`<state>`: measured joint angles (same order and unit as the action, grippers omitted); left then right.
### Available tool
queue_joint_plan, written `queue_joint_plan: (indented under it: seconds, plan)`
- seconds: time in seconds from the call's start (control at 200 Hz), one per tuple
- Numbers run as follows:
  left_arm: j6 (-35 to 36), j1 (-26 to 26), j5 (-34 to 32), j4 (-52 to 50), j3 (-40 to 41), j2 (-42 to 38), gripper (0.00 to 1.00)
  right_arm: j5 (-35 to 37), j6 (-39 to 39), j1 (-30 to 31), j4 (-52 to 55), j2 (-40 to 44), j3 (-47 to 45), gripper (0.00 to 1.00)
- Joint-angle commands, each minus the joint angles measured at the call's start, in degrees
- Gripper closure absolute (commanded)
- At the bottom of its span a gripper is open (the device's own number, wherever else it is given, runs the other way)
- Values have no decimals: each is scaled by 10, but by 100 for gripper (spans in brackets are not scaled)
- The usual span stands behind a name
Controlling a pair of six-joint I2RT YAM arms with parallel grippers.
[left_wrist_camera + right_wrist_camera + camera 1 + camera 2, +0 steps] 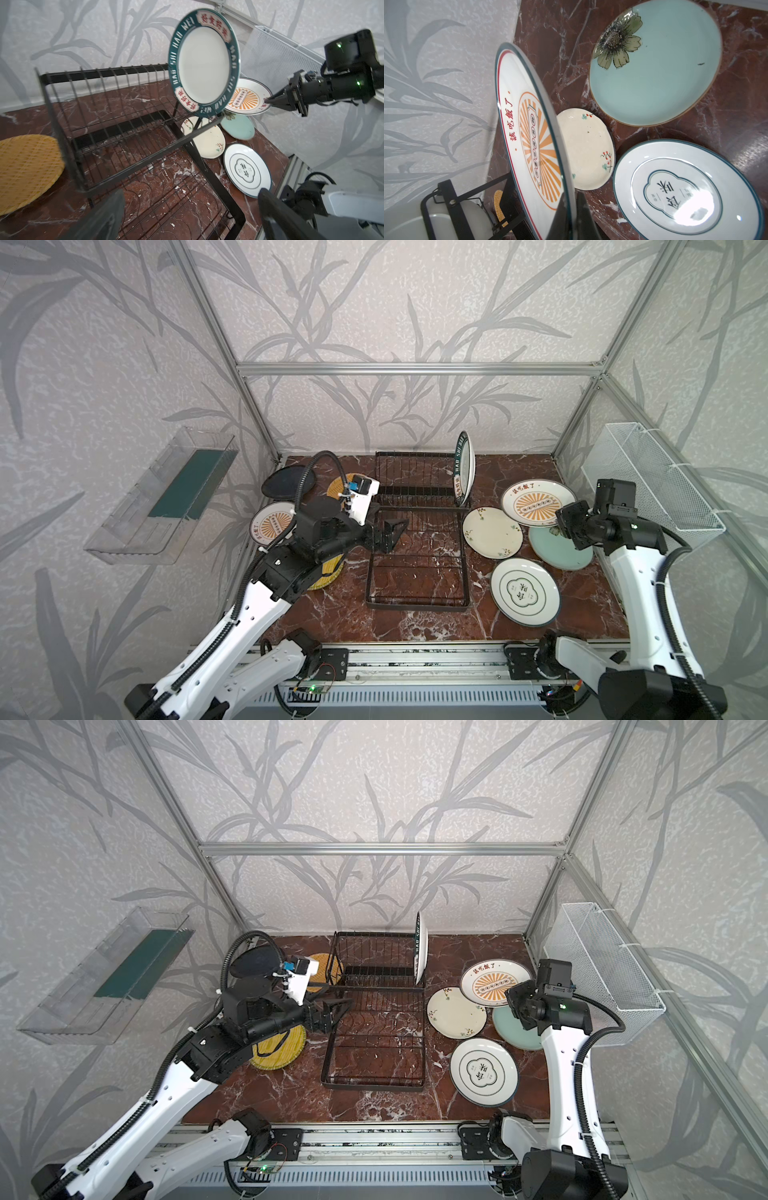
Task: Load plates into a dish rack
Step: Pick up the plate from the top-right of the table, then place the plate on the dish rack.
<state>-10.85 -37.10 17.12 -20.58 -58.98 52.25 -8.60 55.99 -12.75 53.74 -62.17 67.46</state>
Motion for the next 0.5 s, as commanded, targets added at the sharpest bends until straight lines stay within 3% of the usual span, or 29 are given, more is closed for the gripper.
queue_joint_plan:
  seconds: [0.0, 0.25, 0.495]
  plan:
    - [108, -58, -40, 21, -6, 18, 1, -4, -30, 11, 49, 15, 19, 100]
    - [265, -205, -106, 50, -28, 107, 1, -12, -37, 48, 107, 21, 13, 100]
    - [333, -250, -82, 141, -66, 248, 7, -24, -53, 60, 143, 1, 35, 100]
